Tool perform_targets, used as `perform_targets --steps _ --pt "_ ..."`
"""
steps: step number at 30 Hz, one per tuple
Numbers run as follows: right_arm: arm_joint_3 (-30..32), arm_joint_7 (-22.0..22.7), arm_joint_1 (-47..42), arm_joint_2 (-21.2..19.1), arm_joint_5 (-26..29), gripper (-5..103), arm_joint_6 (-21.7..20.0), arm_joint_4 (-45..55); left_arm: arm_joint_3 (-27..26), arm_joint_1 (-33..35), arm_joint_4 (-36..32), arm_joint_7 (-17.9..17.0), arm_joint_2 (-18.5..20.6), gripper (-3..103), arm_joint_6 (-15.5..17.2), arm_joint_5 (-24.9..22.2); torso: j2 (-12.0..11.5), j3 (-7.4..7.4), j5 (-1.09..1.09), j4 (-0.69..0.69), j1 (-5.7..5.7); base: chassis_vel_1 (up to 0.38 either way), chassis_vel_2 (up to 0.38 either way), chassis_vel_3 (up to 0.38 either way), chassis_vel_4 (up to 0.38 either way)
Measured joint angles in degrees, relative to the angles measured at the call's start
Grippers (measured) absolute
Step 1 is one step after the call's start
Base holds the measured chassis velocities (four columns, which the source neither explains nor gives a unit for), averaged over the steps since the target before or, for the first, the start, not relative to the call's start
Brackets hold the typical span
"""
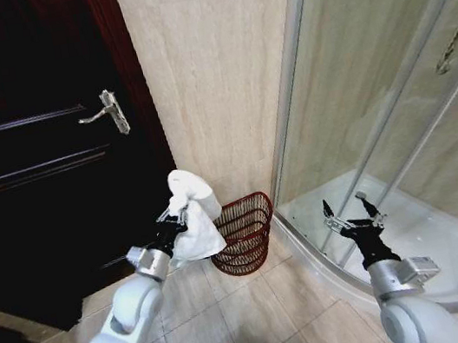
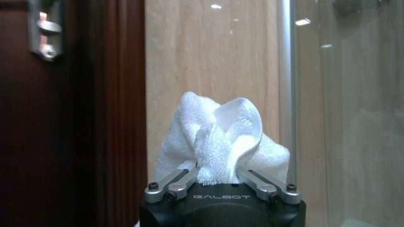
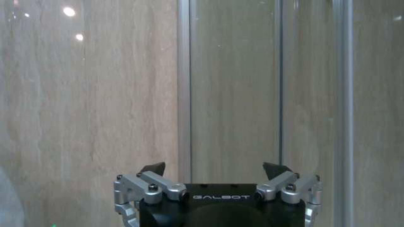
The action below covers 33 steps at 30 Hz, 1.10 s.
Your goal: Discard the used towel into the hamper.
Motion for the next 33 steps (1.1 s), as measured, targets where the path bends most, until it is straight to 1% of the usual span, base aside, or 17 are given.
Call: perform_targets --steps 1,3,4,5,7,9,10,12,13,14,16,17,20,27,29,31,33 --pt "0.0 0.0 0.0 0.0 0.0 100 0.0 0.0 0.0 0.0 0.0 0.0 0.0 11 0.0 0.0 0.0 0.0 0.0 0.0 0.0 0.0 0.0 0.0 0.0" --pt "0.0 0.0 -0.1 0.2 -1.3 100 0.6 -0.3 2.2 -4.1 1.3 -0.1 0.8 11 0.7 -1.1 -0.4 -0.29 0.0 -0.01 -0.16 0.0 0.0 0.0 0.0" --pt "0.0 0.0 -0.2 0.3 -2.1 100 1.0 -0.5 4.8 -8.7 2.8 -0.5 1.1 11 1.5 -2.2 -0.9 -0.55 0.02 -0.03 -0.32 0.0 0.0 0.0 0.0" --pt "0.0 0.0 -0.2 0.3 -2.1 100 1.0 -0.5 4.8 -8.7 2.8 -0.5 1.1 11 1.5 -2.2 -0.9 -0.55 0.02 -0.03 -0.32 0.0 0.0 0.0 0.0" --pt "0.0 0.1 -0.2 0.5 -2.4 100 1.0 -0.5 9.0 -14.1 5.2 -0.9 1.2 11 2.1 -3.1 -1.4 -0.85 0.01 -0.03 -0.54 0.0 0.0 0.0 0.0" --pt "0.0 0.1 -0.2 0.5 -2.4 100 1.0 -0.5 10.5 -15.7 6.1 -0.9 1.1 11 2.2 -3.2 -1.6 -0.94 0.02 -0.01 -0.61 0.0 0.0 0.0 0.0" --pt "0.1 0.1 0.0 0.7 -2.4 100 1.0 -0.5 15.0 -20.2 8.9 -1.0 0.7 11 2.3 -3.5 -2.2 -1.28 0.01 -0.02 -0.86 0.0 0.0 0.0 0.0" --pt "0.2 0.2 0.1 0.8 -2.4 100 0.9 -0.4 19.1 -24.7 12.3 -1.0 0.1 11 2.3 -4.1 -2.8 -1.67 0.02 -0.03 -1.15 0.0 0.0 0.0 0.0" --pt "0.2 0.2 0.1 0.8 -2.4 100 0.9 -0.4 19.1 -24.7 12.3 -1.0 0.1 11 2.3 -4.1 -2.8 -1.67 0.02 -0.03 -1.15 0.0 0.0 0.0 0.0" --pt "0.3 0.3 0.1 0.9 -2.4 100 0.9 -0.4 20.6 -26.6 13.7 -1.0 -0.2 11 2.3 -4.5 -3.1 -1.81 0.01 0.0 -1.25 0.0 0.0 0.0 0.0" --pt "0.4 0.3 -0.1 1.2 -2.3 100 0.9 -0.4 24.4 -31.8 18.2 -0.7 -1.3 11 2.6 -5.5 -3.8 -2.23 0.02 -0.03 -1.55 0.0 0.0 0.0 0.0" --pt "0.4 0.3 -0.1 1.2 -2.3 100 0.9 -0.4 24.4 -31.8 18.2 -0.7 -1.3 11 2.6 -5.5 -3.8 -2.23 0.02 -0.03 -1.55 0.0 0.0 0.0 0.0" --pt "0.6 0.4 -0.4 1.6 -2.2 100 0.9 -0.3 27.7 -36.5 23.6 -0.1 -2.7 11 3.0 -6.0 -4.8 -2.87 0.02 -0.02 -1.89 0.0 0.0 0.0 0.0" --pt "1.0 0.4 -0.9 1.9 -2.1 100 1.1 -0.4 30.5 -40.2 28.8 0.8 -4.9 11 4.8 -5.2 -6.1 -3.68 0.01 -0.01 -2.39 0.0 0.0 0.0 0.0" --pt "1.1 0.4 -1.1 1.8 -2.1 100 1.4 -0.8 32.6 -42.8 31.5 1.6 -6.4 11 5.0 -5.2 -6.8 -4.12 0.01 -0.03 -2.71 0.0 0.0 0.0 0.0" --pt "1.1 0.4 -1.1 1.8 -2.1 100 1.5 -0.9 33.2 -43.6 32.3 2.0 -6.7 11 5.1 -5.2 -7.1 -4.24 0.01 -0.03 -2.8 0.0 0.0 0.0 0.0" --pt "1.0 0.6 -1.0 2.1 -2.1 100 1.8 -1.3 34.9 -46.5 34.8 3.7 -7.9 11 6.6 -5.5 -7.7 -4.6 0.02 0.0 -3.04 0.0 0.0 0.0 0.0"
